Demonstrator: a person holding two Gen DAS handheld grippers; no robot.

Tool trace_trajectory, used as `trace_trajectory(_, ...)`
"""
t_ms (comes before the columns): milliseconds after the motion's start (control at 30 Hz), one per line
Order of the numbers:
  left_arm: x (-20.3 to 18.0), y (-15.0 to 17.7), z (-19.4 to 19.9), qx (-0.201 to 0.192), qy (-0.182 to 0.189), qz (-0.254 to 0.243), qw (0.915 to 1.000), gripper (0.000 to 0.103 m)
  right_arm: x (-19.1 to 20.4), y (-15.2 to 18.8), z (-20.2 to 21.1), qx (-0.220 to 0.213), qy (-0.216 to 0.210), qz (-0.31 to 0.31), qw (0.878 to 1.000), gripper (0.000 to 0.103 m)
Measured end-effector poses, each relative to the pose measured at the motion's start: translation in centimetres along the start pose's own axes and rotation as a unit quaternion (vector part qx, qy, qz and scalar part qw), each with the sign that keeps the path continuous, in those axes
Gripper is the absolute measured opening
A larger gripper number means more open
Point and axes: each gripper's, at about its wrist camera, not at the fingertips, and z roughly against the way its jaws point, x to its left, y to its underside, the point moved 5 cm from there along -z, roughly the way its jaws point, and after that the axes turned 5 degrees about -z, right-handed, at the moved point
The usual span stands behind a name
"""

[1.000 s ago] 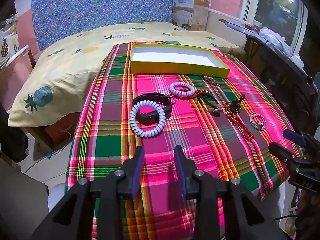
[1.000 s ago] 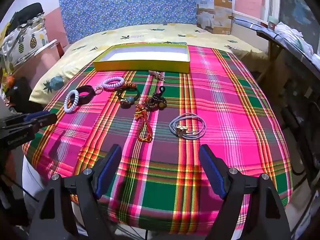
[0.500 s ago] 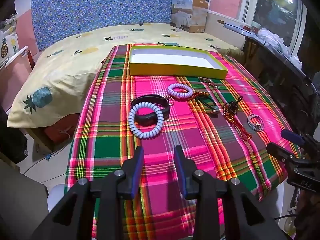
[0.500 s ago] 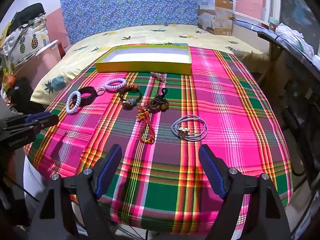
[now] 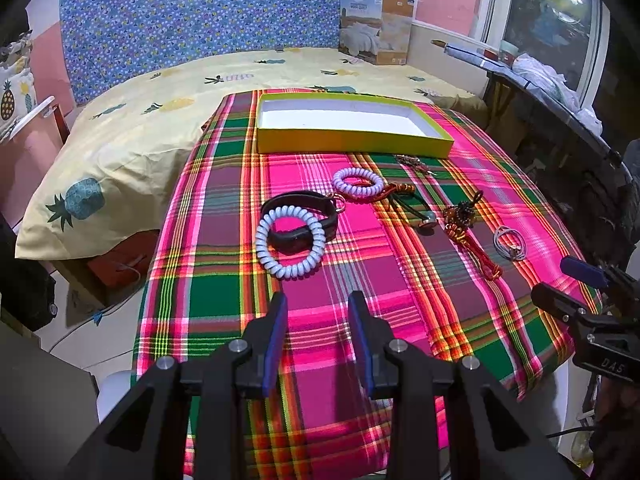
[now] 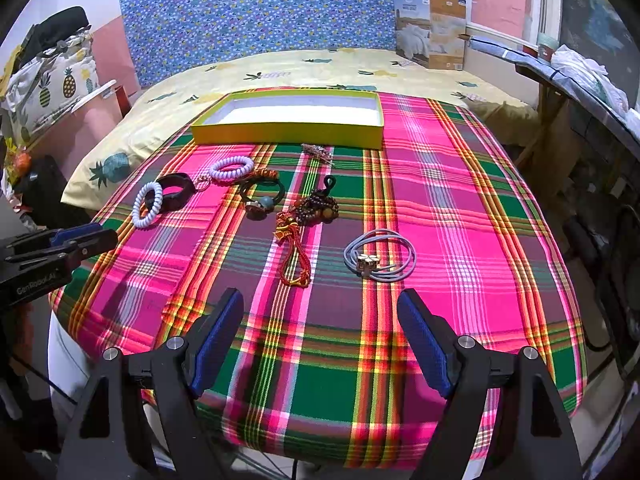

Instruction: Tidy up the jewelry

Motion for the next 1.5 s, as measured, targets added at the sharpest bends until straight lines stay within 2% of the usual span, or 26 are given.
trace_trajectory(1500, 0.17, 0.09, -0.07, 0.0, 0.002, 0.006, 1.0, 0.033, 0.25, -0.03, 0.16, -0.001, -0.002, -0.003, 1.0, 0.079)
